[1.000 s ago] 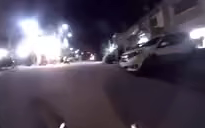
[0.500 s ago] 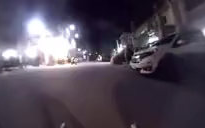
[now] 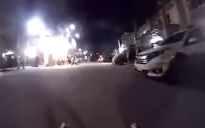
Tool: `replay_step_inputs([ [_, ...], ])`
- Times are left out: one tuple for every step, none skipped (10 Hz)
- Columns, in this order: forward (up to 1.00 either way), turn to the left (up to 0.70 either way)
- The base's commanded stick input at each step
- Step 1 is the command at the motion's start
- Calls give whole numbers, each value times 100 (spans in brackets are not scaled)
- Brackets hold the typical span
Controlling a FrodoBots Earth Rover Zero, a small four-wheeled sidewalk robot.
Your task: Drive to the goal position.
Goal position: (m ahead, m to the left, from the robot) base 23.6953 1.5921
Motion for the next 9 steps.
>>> replay_step_inputs([
  [85,0],
  [85,0],
  [85,0],
  [85,0],
  [85,0],
  [85,-7],
  [85,-34],
  [85,-34],
  [85,-2],
])
